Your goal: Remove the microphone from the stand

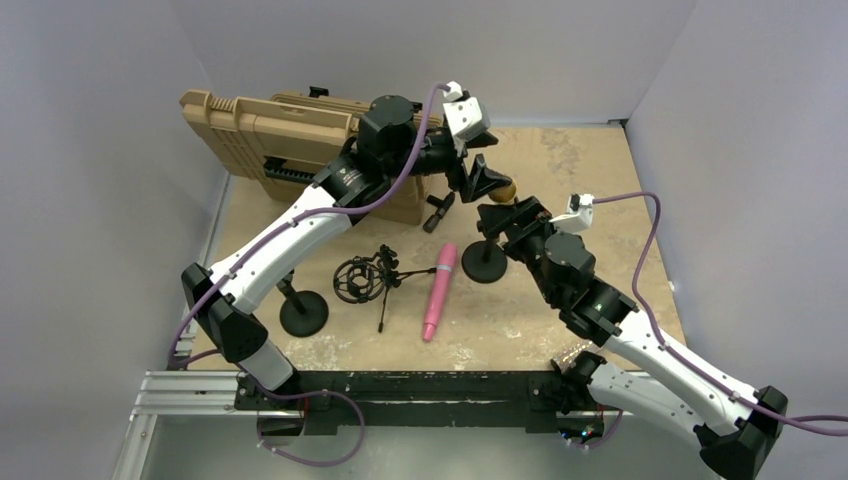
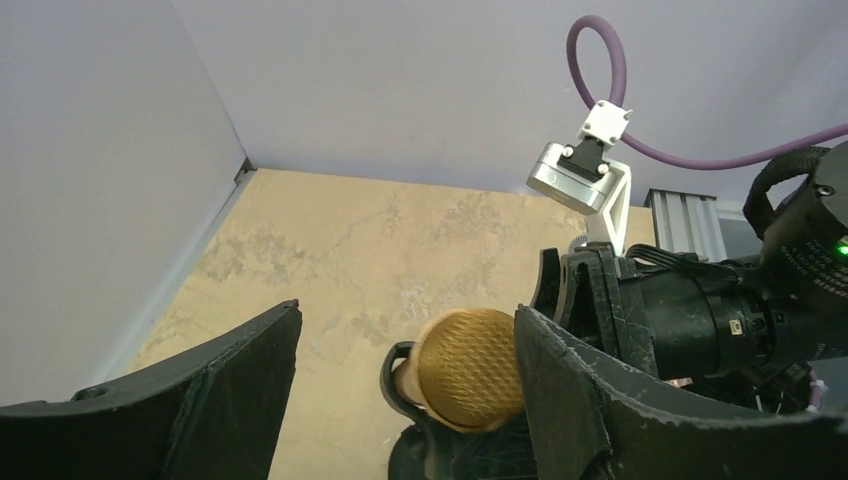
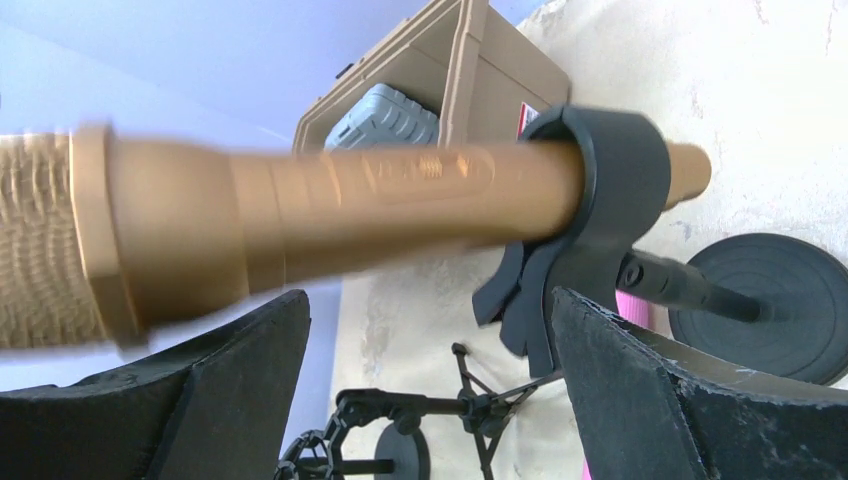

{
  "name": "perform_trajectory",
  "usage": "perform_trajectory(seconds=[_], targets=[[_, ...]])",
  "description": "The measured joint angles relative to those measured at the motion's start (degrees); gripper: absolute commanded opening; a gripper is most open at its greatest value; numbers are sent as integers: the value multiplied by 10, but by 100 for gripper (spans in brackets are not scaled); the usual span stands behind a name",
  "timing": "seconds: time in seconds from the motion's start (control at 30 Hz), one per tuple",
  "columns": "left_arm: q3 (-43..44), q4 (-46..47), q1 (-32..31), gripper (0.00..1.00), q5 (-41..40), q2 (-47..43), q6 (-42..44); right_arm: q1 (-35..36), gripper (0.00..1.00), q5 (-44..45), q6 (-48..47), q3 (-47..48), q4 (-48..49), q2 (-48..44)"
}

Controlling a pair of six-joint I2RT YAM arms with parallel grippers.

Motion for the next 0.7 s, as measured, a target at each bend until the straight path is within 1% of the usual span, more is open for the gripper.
perform_trajectory(seconds=[0.13,0.23,0.33,0.6,0.7], targets=[[0,-8,1,80,9,-6,0,0,89,-9,0,-5,0,1],[0,-17,1,86,30,-7,3,0,89,-9,0,-7,0,2],[2,-31,1,86,59,-3,3,0,89,-9,0,-7,0,2],[24,-59,4,78,73,42,14,0,89,-10,0,-7,0,-11],[24,-59,5,68,72,56,17,0,89,-10,0,-7,0,-14]])
